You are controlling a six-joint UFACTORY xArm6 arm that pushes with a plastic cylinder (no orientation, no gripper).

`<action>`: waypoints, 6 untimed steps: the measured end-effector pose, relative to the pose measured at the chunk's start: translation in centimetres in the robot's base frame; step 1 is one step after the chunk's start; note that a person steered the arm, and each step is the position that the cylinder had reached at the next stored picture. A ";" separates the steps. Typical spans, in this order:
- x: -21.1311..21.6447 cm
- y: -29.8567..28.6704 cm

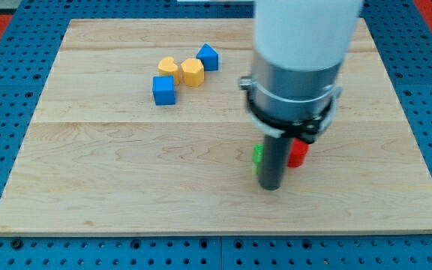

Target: Push the red circle into the red star

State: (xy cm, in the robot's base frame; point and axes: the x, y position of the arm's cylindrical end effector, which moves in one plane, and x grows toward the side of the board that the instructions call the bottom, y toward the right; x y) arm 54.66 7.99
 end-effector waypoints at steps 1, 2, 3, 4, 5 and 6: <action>-1.6 2.3; -3.8 3.0; -4.8 4.1; -5.7 4.8; -7.7 5.0; -10.5 5.0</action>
